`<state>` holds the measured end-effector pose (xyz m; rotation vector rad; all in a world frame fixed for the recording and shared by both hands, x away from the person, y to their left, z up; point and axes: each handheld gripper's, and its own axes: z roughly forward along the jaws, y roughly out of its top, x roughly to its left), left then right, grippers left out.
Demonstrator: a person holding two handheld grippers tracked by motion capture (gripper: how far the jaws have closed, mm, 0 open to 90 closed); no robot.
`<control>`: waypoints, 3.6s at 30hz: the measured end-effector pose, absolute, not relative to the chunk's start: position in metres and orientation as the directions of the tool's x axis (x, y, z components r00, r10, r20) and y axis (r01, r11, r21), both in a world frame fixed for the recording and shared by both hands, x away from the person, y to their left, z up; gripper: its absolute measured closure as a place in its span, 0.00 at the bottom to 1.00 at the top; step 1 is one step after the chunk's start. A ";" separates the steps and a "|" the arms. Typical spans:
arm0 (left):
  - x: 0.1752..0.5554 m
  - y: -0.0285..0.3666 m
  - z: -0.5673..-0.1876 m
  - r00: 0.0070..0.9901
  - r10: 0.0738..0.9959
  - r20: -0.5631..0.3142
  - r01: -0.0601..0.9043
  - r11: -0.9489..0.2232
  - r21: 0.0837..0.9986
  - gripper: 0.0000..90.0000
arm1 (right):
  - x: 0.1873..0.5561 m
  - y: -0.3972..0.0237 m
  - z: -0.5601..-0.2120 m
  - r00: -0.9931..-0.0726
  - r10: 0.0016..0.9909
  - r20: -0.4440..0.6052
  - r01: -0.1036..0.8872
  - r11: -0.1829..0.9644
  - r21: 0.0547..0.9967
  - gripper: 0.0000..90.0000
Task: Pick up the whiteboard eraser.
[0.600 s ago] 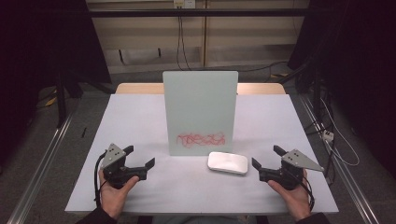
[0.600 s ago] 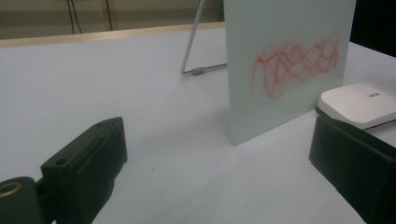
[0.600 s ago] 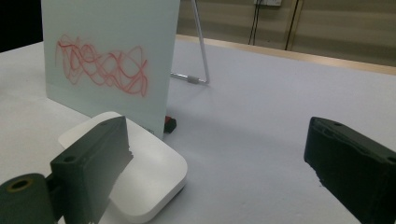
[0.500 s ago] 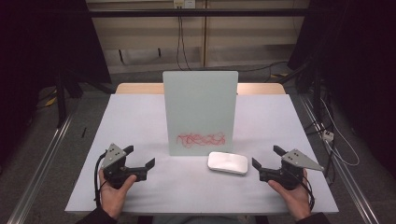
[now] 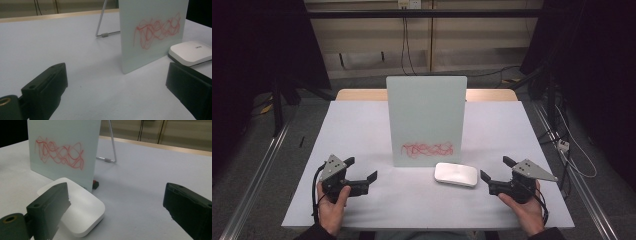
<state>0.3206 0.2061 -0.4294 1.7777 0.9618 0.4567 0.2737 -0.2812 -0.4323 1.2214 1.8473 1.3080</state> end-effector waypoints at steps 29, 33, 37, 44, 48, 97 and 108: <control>0.320 0.203 -0.430 0.640 0.757 -0.129 0.413 -0.197 0.889 0.04 | 0.281 -0.252 -0.423 -0.532 0.844 0.067 0.385 0.171 0.907 0.06; 0.320 0.202 -0.431 0.638 0.757 -0.142 0.423 -0.191 0.886 0.04 | 0.283 -0.245 -0.422 -0.553 0.831 0.051 0.393 0.206 0.896 0.04; 0.320 0.202 -0.431 0.644 0.752 -0.141 0.426 -0.200 0.882 0.04 | 0.287 -0.236 -0.421 -0.592 0.804 0.059 0.413 0.239 0.879 0.05; 0.321 0.201 -0.431 0.647 0.749 -0.140 0.429 -0.206 0.880 0.04 | 0.297 -0.226 -0.417 -0.631 0.776 0.007 0.411 0.326 0.851 0.08; 0.321 0.201 -0.431 0.648 0.749 -0.138 0.428 -0.208 0.879 0.05 | 0.306 -0.222 -0.415 -0.662 0.749 -0.038 0.389 0.386 0.837 0.11; 0.323 0.201 -0.433 0.664 0.727 -0.176 0.454 -0.204 0.867 0.05 | 0.366 -0.193 -0.441 -0.921 0.388 -0.026 0.308 0.768 0.562 0.31; 0.323 0.201 -0.433 0.667 0.722 -0.185 0.459 -0.202 0.865 0.04 | 0.364 -0.194 -0.439 -0.940 0.334 -0.064 0.250 0.806 0.537 0.34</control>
